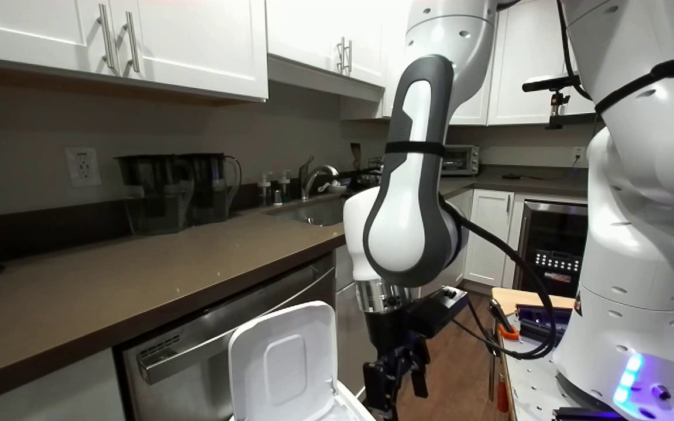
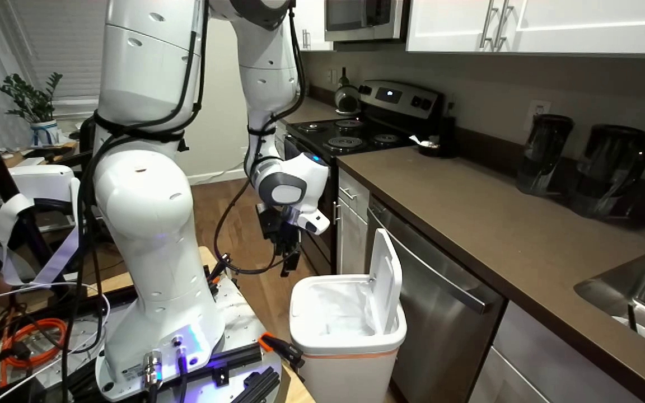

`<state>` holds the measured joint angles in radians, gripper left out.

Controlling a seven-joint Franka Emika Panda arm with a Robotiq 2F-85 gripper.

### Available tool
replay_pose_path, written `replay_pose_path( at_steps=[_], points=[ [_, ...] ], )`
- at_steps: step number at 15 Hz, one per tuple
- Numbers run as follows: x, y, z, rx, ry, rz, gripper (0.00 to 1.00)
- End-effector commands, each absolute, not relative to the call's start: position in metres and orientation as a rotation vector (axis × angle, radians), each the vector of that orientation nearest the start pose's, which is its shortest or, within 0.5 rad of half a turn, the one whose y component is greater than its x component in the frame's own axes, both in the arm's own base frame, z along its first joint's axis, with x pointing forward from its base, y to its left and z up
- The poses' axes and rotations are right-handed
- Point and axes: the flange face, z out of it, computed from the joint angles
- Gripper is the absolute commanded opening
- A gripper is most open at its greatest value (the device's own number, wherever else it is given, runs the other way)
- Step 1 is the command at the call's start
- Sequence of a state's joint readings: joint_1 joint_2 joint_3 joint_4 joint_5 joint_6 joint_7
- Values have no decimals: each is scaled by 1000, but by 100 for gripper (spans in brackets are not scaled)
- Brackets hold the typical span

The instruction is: Open the lid of the white bin

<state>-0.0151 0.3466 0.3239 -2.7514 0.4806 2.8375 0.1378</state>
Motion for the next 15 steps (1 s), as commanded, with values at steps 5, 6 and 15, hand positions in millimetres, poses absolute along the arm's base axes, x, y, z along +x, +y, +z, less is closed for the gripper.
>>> replay_pose_path(
  at_steps=[5, 6, 15],
  points=[
    [351, 67, 145, -3053, 581, 304, 100],
    [354, 65, 152, -3069, 578, 290, 100],
    [349, 45, 246, -3155, 465, 385, 100]
  ],
)
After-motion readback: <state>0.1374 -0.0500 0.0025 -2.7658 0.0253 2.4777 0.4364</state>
